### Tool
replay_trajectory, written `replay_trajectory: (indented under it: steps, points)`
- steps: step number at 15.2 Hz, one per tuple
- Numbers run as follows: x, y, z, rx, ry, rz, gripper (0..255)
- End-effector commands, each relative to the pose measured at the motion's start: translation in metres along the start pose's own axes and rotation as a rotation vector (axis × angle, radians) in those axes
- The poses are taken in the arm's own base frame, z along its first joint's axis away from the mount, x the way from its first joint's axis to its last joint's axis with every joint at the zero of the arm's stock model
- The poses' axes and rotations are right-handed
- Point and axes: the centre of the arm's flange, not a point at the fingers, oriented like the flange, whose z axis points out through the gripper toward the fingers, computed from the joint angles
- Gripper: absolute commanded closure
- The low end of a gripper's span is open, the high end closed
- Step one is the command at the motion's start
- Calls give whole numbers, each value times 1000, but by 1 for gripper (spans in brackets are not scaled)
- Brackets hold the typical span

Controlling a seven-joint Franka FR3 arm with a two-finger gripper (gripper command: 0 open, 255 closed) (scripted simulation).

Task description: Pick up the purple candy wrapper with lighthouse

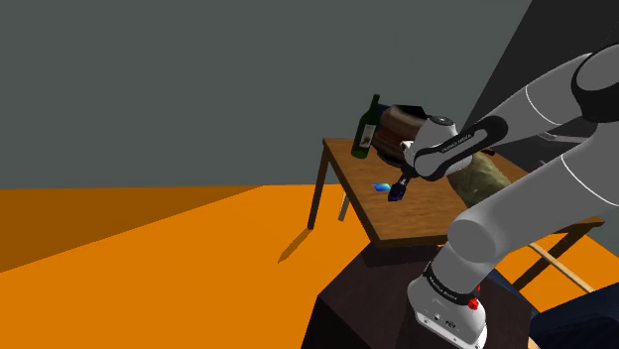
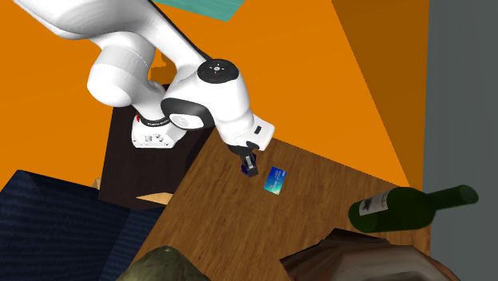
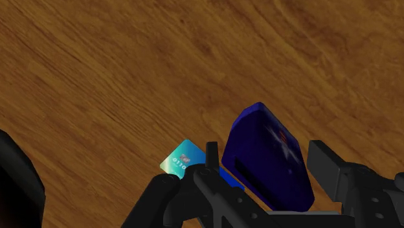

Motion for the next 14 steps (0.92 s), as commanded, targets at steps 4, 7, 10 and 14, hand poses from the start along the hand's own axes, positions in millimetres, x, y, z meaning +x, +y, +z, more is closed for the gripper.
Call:
replay_trajectory:
  steps: [4,7,10,14]
  points:
    - [-1,1,1,1,-2,1,255]
    - [1,4,-15,1,-2,1,255]
    - [3,7,-30,1,-2,1,255]
    - [5,10,-51,1,-2,1,255]
